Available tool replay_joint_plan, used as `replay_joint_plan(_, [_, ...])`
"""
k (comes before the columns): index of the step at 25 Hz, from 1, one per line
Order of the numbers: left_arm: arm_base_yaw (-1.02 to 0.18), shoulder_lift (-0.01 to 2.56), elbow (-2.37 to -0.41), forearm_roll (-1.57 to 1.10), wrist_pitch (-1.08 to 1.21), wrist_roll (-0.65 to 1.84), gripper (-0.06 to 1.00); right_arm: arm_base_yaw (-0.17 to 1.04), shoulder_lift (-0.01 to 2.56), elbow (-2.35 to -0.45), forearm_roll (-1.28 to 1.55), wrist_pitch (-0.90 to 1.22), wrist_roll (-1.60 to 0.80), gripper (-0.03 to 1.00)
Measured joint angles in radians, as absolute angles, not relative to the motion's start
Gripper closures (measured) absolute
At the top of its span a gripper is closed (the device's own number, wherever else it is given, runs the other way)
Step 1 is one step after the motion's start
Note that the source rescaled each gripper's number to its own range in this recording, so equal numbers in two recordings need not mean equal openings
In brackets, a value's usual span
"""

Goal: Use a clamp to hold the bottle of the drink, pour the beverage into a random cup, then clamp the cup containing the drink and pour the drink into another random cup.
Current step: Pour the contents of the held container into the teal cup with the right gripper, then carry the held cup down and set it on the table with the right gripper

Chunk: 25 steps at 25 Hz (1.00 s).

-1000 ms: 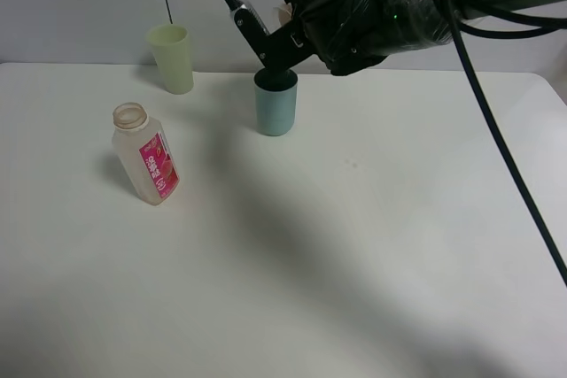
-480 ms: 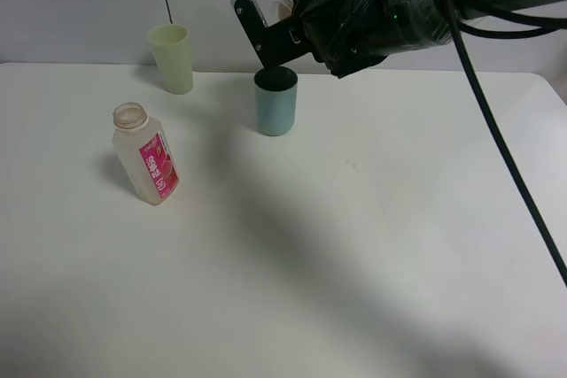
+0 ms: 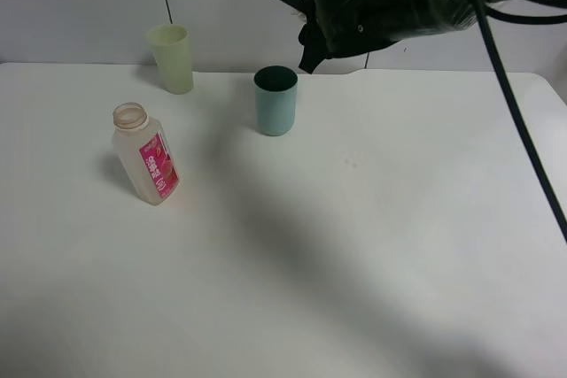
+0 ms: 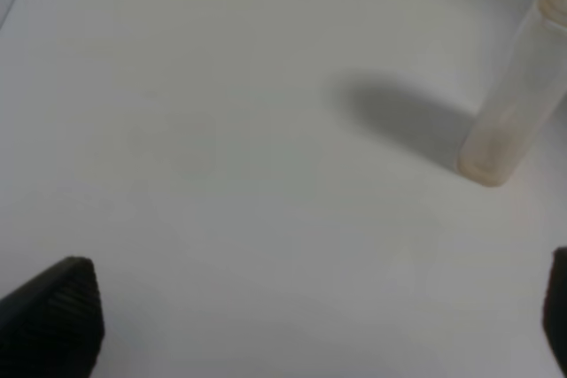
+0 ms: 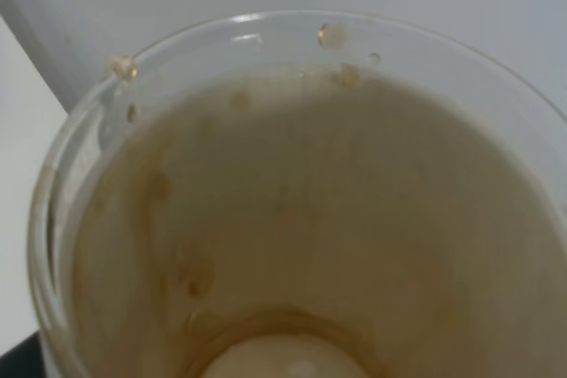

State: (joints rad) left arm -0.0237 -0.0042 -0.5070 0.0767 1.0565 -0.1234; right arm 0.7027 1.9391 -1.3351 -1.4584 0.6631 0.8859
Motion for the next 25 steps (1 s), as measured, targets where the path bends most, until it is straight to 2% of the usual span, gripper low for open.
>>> replay_joint_plan(6, [-0.024,-0.004,-0.507,0.077,1.057,-0.123,-0.06,0.703,1.842,-1.335,-1.197,0.664,0.864,0.96])
replay_joint_plan(13, [-0.024,-0.004,-0.507,0.077,1.057,-0.123,-0.06,0.703,1.708,-1.298,-0.828,0.562,0.622,0.96])
replay_joint_plan(18, [-0.024,-0.004,-0.507,0.077,1.057,-0.123,-0.06,0.703,1.602,-1.189,-0.512,0.402,0.339,0.96])
replay_joint_plan(25, [-0.024,-0.004,-0.507,0.077,1.057,-0.123,-0.06,0.703,1.461,-0.892,-0.118,-0.007,-0.023,0.96])
